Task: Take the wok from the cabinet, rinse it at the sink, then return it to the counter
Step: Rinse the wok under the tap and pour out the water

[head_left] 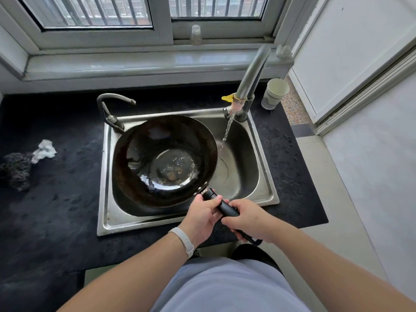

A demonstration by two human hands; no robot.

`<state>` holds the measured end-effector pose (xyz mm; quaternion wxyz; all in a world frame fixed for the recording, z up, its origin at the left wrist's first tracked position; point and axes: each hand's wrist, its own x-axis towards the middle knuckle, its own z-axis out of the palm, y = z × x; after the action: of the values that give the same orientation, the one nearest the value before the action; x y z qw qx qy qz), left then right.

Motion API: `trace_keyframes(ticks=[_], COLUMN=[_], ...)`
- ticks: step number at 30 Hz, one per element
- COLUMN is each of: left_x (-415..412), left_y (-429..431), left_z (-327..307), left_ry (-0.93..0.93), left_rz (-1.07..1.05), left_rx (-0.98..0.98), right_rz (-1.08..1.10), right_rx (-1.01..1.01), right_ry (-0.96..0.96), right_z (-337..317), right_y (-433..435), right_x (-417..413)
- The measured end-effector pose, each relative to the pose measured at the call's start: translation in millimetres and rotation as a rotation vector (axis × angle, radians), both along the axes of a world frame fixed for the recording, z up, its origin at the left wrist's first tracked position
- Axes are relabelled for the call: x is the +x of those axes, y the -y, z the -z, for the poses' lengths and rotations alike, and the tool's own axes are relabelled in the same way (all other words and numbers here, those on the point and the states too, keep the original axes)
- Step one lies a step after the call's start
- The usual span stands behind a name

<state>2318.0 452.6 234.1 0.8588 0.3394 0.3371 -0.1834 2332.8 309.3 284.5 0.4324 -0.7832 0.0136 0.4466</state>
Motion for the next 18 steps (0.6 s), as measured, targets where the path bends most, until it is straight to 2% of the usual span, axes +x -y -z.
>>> trace_keyframes(ticks=[5,18], left_x=[1,14], left_y=[13,61], left_z=[7,14], left_ry=[-0.012,-0.082], left_rz=[0.015,-0.015], left_rx=[-0.026,0.055], right_rz=[-0.042,-0.111], right_rx=[-0.006,0.016], right_ry=[-0.011,-0.132], right_z=[0,12], right_y=[15,61], right_x=[7,40])
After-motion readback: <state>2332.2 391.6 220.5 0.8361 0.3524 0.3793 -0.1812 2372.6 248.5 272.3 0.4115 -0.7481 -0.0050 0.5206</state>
